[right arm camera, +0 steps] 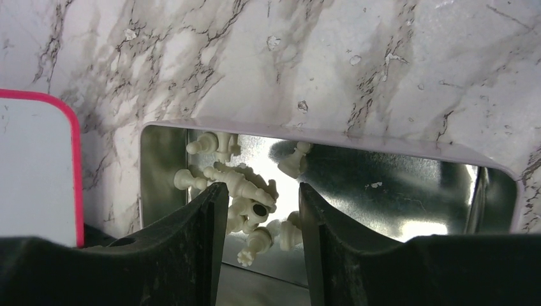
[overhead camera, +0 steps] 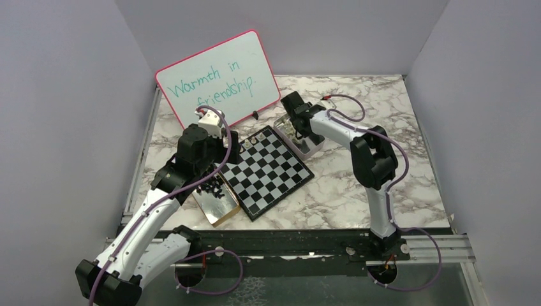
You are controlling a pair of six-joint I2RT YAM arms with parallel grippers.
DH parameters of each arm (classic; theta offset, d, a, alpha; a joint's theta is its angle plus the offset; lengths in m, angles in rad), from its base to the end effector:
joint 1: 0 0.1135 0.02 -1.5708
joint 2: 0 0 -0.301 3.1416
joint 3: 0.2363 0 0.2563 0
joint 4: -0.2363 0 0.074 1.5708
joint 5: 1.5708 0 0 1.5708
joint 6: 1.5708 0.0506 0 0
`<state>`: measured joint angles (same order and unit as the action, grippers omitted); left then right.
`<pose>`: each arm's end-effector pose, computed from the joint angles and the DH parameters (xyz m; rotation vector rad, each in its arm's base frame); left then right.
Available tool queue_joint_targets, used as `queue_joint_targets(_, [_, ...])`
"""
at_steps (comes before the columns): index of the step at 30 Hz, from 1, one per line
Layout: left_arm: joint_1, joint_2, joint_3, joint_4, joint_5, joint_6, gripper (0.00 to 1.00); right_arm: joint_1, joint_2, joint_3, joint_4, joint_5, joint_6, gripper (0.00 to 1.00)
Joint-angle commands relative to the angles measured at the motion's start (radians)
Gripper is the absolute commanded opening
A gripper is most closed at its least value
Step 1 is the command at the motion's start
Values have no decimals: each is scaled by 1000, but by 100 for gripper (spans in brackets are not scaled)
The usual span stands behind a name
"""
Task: Set up the chess pieces on the board
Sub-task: Pick up the chess piece from the storage box.
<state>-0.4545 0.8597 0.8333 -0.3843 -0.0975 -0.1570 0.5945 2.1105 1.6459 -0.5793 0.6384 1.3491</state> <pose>0.1713 -0.0782 0.3453 0.2321 1.9782 -0.3000 0.4162 0.2450 0.2146 1.0516 2.0899 0.0849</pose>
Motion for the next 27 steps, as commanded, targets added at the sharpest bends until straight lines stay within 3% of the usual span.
queue_joint_targets(1, [-8, -18, 10, 10, 15, 12, 99, 5, 47, 49, -63, 46, 92, 49])
queue_joint_targets(9, [-10, -16, 8, 10, 4, 11, 99, 3, 110, 113, -170, 71, 227, 48])
queue_joint_targets(27, [-17, -17, 7, 9, -7, 13, 99, -4, 189, 161, -207, 88, 242, 44])
